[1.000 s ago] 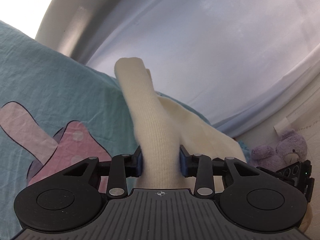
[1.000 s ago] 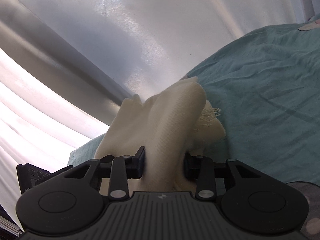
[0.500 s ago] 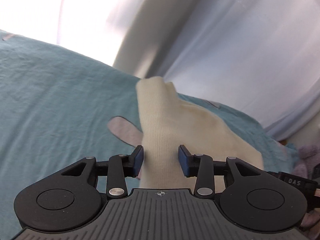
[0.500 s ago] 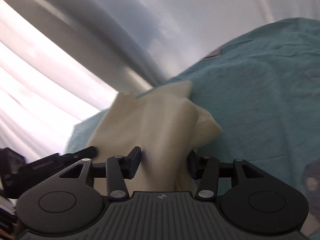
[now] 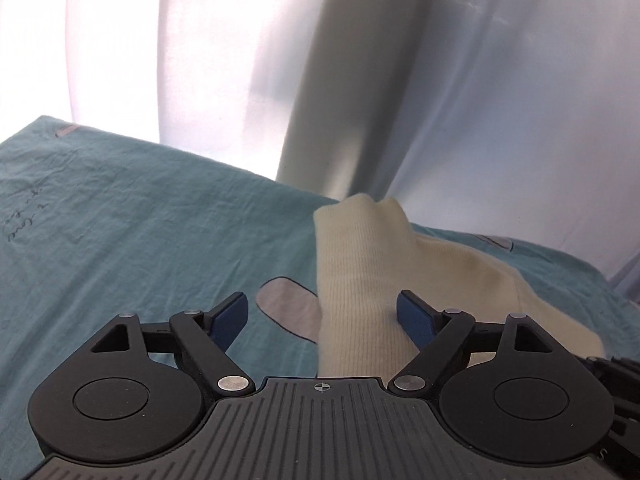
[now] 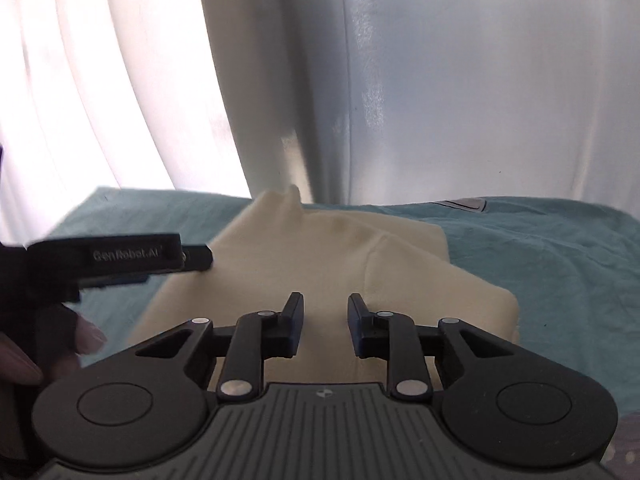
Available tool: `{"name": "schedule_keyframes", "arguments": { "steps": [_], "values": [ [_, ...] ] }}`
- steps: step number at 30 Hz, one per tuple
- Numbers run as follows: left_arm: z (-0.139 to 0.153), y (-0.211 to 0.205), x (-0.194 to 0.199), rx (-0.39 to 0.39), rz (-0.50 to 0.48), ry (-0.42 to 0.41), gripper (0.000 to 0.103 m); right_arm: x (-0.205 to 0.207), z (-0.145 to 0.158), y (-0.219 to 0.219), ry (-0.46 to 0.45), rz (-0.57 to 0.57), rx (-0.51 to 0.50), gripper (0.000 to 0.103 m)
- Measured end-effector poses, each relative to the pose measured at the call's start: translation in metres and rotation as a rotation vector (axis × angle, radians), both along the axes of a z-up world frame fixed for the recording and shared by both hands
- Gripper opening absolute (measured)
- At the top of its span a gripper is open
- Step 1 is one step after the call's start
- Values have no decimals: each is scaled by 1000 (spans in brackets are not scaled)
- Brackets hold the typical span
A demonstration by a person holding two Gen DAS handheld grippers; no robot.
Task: Fold small clothes
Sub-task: 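Release the bundle and withdraw both grippers from the folded dress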
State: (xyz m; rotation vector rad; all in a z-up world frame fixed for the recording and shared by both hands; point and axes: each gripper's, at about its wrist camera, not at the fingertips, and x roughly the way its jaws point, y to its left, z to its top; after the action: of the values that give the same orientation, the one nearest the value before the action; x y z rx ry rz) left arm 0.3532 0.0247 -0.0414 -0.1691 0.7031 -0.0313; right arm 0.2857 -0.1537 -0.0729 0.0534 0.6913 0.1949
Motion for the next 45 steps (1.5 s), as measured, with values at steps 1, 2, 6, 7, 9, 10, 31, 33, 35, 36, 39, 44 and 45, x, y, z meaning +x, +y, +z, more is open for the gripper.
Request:
{"name": "schedule_keyframes", "arguments": {
  "steps": [1,2,6,7,9,10,31,33,35,36,39,44,45],
  "values": [
    [-5,-5,1,14,-9,0,90,0,-5,0,-18,-13,-57,16],
    [-9,-8,1,23,-11,-3,93,2,-7,-3,-25,-31,-82,16],
    [-21,-16,-7,111,-2,-86,97,13,-11,-23,6,-100,-60,16],
    [-18,-17,-8,129,-6,-82,97,12,-11,-23,17,-103,-98,16],
    [-6,-14,-15,141,-42,-71,96,4,-1,-23,20,-117,-92,16],
    [0,-11,-20,131,-60,-60,96,-8,8,-22,-1,-109,-77,17],
    [5,16,-83,62,-140,164,99,-92,13,5,58,24,-67,18],
    [-4,16,-82,59,-137,181,101,-96,4,4,88,13,-78,18],
    [-7,16,-84,59,-137,176,103,-96,-1,5,86,11,-84,18],
    [-5,16,-85,61,-137,177,103,-95,-1,6,87,10,-94,18],
    [2,16,-93,94,-144,192,102,-97,3,10,113,2,-107,18],
    [12,9,-127,156,-163,220,102,-123,11,14,241,6,-172,55],
    [13,7,-136,160,-163,234,102,-133,12,16,272,4,-168,75]
  ]
}}
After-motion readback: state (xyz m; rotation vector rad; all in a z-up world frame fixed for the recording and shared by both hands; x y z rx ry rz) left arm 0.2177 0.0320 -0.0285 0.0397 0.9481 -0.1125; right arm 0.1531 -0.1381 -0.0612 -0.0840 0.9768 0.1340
